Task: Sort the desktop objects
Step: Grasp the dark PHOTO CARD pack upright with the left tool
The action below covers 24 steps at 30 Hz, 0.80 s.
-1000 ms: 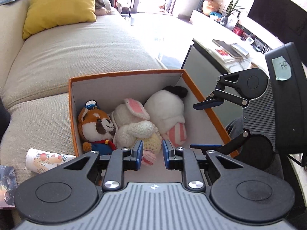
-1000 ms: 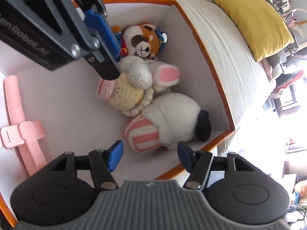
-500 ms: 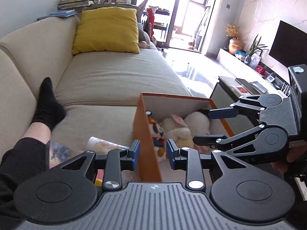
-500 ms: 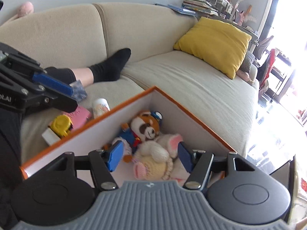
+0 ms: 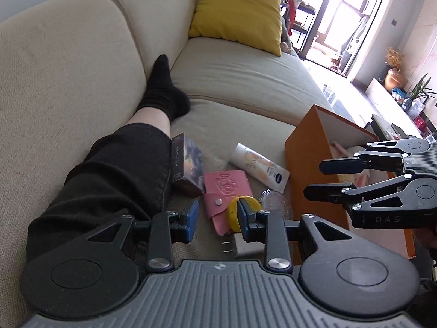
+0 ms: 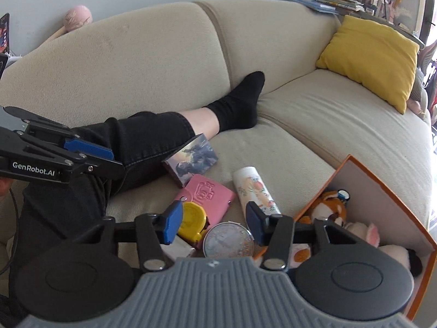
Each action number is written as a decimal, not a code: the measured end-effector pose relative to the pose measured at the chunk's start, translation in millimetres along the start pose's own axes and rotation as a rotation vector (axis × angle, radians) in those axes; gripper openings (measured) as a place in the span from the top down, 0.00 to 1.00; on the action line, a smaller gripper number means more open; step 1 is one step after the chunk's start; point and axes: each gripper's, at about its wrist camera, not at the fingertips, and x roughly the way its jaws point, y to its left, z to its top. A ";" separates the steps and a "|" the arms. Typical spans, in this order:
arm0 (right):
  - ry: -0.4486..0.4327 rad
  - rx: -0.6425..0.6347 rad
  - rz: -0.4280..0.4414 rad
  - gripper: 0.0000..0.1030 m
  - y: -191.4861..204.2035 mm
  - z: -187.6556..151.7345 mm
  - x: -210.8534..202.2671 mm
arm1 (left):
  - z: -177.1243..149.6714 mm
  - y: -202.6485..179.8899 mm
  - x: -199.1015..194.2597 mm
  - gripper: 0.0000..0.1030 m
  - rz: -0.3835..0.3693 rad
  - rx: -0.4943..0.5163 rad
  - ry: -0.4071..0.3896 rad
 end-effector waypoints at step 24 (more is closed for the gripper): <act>0.263 0.025 0.042 0.76 -24.8 44.9 128.4 | 64.6 28.5 116.9 0.46 0.081 0.006 0.151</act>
